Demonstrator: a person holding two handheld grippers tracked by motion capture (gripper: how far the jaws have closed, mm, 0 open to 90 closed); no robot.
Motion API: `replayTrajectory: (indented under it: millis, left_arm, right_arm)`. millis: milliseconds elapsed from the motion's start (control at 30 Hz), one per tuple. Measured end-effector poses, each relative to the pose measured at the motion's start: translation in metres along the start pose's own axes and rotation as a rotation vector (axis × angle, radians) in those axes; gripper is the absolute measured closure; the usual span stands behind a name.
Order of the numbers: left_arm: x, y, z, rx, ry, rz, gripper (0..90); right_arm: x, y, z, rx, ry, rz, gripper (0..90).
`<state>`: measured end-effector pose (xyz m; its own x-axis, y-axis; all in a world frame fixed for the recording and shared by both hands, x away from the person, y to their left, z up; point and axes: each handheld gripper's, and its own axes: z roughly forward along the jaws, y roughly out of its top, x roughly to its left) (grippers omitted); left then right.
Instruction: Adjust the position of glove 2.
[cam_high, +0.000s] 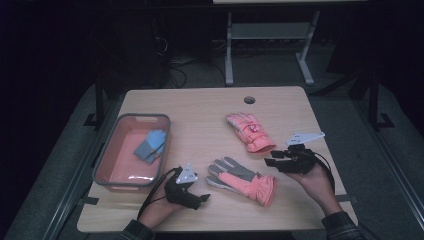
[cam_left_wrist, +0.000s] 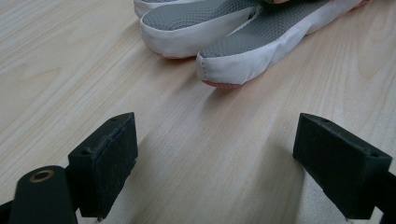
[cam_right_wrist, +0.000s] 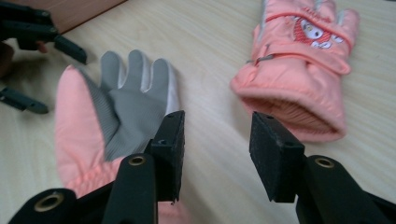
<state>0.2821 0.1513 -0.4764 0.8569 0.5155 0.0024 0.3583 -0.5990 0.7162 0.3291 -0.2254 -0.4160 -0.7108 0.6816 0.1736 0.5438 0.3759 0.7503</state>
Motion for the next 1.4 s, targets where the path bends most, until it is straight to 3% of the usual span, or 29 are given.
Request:
replayTrajectory:
  millis: [400,600,933,967,1167,1400]
  left_arm:
    - [-0.001,0.0,0.0,-0.001,-0.004,-0.01,13.0]
    - [-0.001,0.0,0.0,-0.003,-0.005,-0.01,13.0]
    - [0.0,0.0,0.0,0.0,-0.002,-0.006,13.0]
    - [0.0,0.0,0.0,0.0,-0.002,-0.006,13.0]
    - [-0.001,0.0,0.0,-0.003,-0.003,-0.009,13.0]
    - [0.0,0.0,0.0,0.0,-0.002,-0.005,13.0]
  right_arm:
    - [-0.026,0.032,0.021,-0.02,-0.039,0.043,59.1]
    - [-0.036,0.047,0.042,0.009,-0.073,0.045,60.5]
    - [-0.046,0.072,0.081,0.038,-0.067,0.055,86.9]
    - [-0.049,0.074,0.086,0.042,-0.083,0.058,88.5]
    - [-0.058,0.073,0.097,0.064,-0.07,0.081,89.8]
    - [-0.053,0.065,0.092,0.075,-0.043,0.069,89.9]
